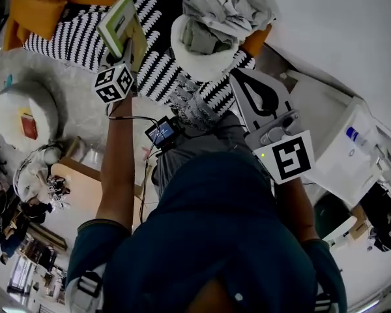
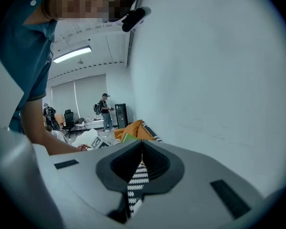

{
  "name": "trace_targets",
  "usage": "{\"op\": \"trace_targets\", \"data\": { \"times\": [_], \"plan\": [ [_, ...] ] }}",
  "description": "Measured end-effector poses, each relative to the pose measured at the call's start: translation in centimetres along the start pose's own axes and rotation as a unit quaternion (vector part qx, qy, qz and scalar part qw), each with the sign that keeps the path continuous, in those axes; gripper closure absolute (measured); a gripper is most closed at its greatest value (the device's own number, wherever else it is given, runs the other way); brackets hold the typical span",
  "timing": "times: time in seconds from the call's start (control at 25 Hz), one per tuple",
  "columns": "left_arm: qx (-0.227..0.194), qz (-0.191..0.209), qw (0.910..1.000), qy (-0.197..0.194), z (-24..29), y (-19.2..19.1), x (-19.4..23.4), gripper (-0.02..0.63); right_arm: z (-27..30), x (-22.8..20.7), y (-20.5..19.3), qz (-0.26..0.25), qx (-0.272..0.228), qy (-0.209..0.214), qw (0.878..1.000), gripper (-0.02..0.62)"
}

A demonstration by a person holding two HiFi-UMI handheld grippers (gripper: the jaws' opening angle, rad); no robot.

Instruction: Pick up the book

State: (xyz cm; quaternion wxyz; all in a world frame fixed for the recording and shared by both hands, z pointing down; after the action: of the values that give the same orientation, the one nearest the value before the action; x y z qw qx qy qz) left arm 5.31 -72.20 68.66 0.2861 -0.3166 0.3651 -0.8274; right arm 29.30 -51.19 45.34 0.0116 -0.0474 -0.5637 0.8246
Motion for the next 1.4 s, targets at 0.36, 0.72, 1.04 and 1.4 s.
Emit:
{"op": "trace_targets", "data": {
  "times": [0.36, 0.72, 1.04, 1.4],
  "plan": [
    [-0.131, 0.057, 0.9896, -0.009, -12.8, 9.9, -4.1, 0.482, -1.1, 4.0, 3.9, -0.023, -0.053, 0.031, 0.998, 0.581],
    [-0.238, 0.125, 0.9632, -0.018, -24.6, 17.3, -9.6, 0.481, -2.4, 7.0, 7.3, -0.064, -0.109, 0.060, 0.990, 0.583],
    [-0.304, 0.207, 0.9295, -0.030, -34.0, 21.0, -15.4, 0.480, -4.2, 9.7, 10.1, -0.080, -0.137, 0.072, 0.985, 0.583],
    [-0.319, 0.306, 0.8970, 0.001, -40.7, 20.8, -19.7, 0.480, -7.3, 11.9, 11.8, -0.110, -0.175, 0.065, 0.976, 0.584]
  ]
}}
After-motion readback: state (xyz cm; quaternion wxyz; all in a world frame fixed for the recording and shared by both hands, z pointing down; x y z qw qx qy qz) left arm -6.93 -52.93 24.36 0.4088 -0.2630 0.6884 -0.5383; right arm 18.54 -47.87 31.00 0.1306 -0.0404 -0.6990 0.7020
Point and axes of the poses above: the fingertips, and each gripper's own axes: z forward along the fingers, x to its left, y out of its top, the point moved 5 cm from there along -z, backward along the fingers, and after that the axes turned 13 degrees about -y, right-handed, at the moved point
